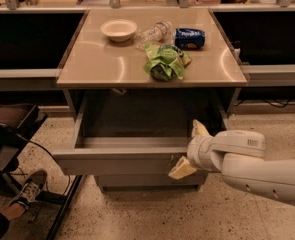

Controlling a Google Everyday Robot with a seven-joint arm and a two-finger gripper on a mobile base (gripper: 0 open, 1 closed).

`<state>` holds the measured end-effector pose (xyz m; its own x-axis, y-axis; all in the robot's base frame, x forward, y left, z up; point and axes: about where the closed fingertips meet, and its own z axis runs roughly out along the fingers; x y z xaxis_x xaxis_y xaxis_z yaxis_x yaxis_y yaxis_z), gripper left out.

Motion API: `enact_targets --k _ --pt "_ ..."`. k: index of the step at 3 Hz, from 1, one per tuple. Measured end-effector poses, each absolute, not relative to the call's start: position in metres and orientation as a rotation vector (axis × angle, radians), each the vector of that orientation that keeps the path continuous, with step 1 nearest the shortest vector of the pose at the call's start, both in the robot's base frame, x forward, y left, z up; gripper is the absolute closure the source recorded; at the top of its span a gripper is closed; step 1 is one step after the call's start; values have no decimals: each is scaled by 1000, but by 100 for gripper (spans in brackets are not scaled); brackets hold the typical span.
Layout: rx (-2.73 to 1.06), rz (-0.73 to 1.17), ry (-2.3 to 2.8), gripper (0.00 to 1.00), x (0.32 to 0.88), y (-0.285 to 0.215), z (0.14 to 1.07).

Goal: Open top drawer

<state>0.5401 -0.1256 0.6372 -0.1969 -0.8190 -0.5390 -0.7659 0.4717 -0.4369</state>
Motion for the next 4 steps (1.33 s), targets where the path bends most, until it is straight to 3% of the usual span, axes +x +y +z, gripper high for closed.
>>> enact_targets --k 4 --pt "-1314 -91 1980 88 540 -126 640"
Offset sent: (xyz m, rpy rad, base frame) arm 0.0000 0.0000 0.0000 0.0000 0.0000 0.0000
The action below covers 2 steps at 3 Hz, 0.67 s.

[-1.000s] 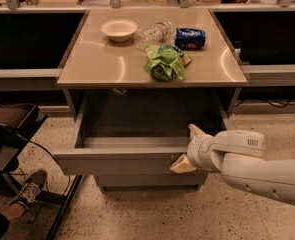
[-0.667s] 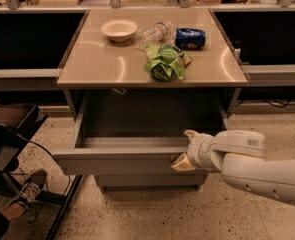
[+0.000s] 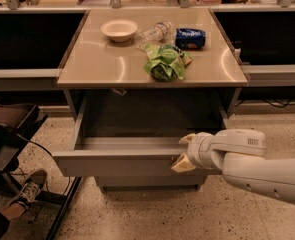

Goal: Open top drawer

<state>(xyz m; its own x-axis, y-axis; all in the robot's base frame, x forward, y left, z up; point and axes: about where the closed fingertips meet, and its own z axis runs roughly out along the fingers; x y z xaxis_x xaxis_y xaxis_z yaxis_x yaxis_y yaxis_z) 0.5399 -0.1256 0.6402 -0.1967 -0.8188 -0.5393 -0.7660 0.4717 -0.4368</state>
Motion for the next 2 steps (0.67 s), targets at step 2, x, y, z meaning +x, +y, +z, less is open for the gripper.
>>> enact_targets --k 2 --pt "-1313 -90 1978 100 531 -128 645"
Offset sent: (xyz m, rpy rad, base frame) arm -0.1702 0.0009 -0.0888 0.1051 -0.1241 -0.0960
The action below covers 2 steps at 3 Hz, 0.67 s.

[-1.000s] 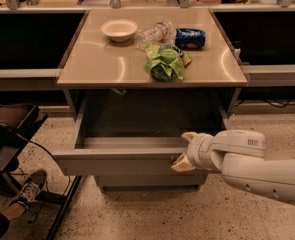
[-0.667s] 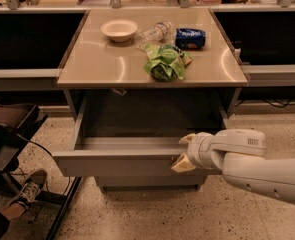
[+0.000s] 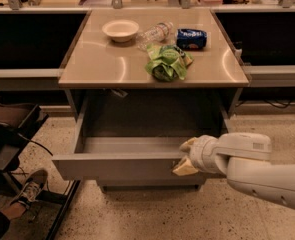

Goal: Open top drawer

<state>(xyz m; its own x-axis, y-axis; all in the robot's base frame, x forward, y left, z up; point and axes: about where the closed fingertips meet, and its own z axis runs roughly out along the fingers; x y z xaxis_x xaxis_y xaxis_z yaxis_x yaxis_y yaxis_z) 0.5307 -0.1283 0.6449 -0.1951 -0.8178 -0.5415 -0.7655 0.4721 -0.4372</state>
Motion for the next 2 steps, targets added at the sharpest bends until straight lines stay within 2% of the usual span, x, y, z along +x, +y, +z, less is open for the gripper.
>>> enact_targets --k 2 --pt "-1312 -76 1962 100 507 -132 653"
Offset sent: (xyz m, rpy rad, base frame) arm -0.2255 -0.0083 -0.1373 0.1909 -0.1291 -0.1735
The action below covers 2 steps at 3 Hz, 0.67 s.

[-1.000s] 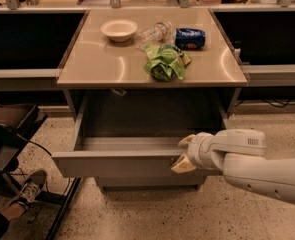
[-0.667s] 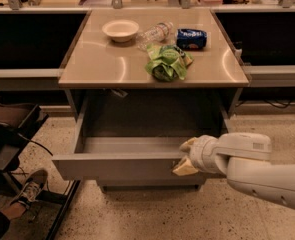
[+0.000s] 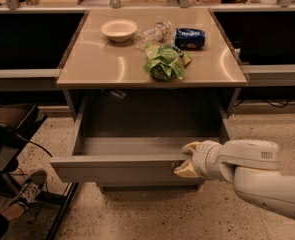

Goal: Open top drawer

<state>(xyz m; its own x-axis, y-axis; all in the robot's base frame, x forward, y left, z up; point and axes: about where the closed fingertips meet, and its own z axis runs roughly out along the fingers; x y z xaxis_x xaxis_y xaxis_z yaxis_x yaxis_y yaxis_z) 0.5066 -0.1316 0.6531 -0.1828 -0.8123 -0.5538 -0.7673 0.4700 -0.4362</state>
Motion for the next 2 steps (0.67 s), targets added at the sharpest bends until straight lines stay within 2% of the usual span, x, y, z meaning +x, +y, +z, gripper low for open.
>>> enact_targets --k 2 --pt "-1313 -59 1947 100 494 -131 657"
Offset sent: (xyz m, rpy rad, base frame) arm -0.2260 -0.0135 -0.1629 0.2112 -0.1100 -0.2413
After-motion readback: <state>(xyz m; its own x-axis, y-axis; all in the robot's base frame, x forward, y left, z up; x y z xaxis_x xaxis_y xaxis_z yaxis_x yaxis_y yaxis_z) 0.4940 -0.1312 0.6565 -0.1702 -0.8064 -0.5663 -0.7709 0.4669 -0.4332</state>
